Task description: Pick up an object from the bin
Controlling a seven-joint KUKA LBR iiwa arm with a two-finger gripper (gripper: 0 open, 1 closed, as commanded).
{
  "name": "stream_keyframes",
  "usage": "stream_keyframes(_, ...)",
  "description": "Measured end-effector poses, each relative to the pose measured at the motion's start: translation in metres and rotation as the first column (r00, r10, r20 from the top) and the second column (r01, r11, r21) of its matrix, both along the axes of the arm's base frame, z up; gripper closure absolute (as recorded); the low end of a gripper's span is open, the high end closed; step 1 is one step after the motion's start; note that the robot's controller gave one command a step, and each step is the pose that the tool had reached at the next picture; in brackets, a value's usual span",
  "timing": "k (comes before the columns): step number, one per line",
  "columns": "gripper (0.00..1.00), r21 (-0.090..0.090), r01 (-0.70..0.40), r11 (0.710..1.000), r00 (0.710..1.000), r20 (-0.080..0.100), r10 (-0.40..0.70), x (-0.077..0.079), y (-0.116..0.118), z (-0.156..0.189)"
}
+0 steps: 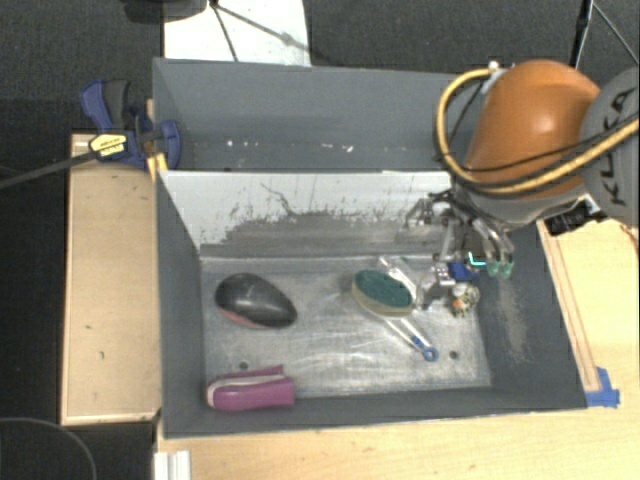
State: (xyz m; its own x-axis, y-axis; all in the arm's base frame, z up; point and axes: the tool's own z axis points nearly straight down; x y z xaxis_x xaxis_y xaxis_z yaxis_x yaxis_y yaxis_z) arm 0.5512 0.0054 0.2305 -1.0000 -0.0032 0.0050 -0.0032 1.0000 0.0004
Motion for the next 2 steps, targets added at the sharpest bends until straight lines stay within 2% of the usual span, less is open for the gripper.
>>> stream_keyframes(1,0.00,0.002,0.055,0.998,0.998,0.012,-0.055,0.0170,-0.0245,-0.1586)
stream_keyframes(2,1.00,0.001,0.054,0.999,0.998,0.020,-0.054,0.0195,-0.0245,-0.1546)
